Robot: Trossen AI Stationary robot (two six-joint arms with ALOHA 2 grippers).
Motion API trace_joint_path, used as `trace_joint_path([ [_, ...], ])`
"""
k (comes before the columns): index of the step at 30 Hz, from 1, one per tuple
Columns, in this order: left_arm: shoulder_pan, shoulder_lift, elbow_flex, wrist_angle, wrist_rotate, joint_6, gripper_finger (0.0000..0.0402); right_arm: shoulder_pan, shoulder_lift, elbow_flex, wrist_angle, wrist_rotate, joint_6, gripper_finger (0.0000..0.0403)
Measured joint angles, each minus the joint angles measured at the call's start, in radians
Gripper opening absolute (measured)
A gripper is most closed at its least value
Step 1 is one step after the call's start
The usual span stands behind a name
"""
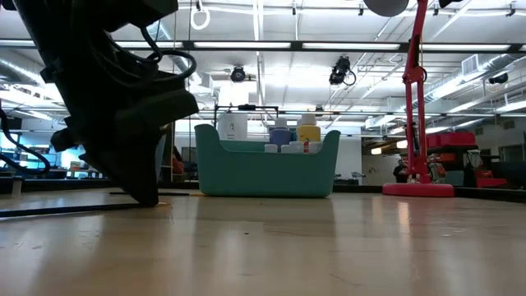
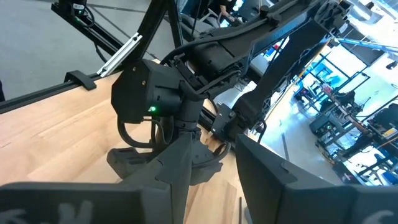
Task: Pick & Place Paint Supplies
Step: Put the gold paint brush into the blue cup
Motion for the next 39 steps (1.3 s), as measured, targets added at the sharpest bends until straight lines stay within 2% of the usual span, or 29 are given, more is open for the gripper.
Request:
trace_joint_path([
  [7,-0.013,-0.002,0.024,-0.017,-0.049,0.031,0.0007,0.000,0.000,0.000,0.000,0.000,0.000,0.0127],
  [16,-0.088,-0.119,0.133,-0.178,-0.281,0.048,0.0003,0.000,0.000,0.000,-0.002,0.001,0.001,0.0127],
  [20,-0.130,-0.199,0.176,-0.306,-0.453,0.052,0.0003,0.000,0.000,0.000,-0.002,0.001,0.001,0.0127],
  [24,-0.172,-0.295,0.191,-0.387,-0.711,0.058,0.0003,0.000,0.000,0.000,-0.002,-0.004,0.001,0.0127],
  [26,-0.179,-0.345,0.193,-0.380,-0.844,0.103,0.0005,0.000,0.000,0.000,-0.001,-0.005,0.001,0.0127],
  [31,-0.168,-0.437,0.191,-0.378,-1.059,0.252,0.0003,0.000,0.000,0.000,0.004,-0.005,0.001,0.0127],
  [34,-0.130,-0.474,0.191,-0.378,-1.078,0.352,0.0004,0.000,0.000,0.000,0.008,-0.006,0.001,0.0127],
  [37,-0.084,-0.487,0.192,-0.373,-1.065,0.380,0.0003,0.000,0.000,0.000,0.007,-0.006,0.001,0.0127],
  [39,-0.057,-0.483,0.191,-0.372,-0.978,0.405,0.0004,0.000,0.000,0.000,0.007,-0.006,0.001,0.0127],
])
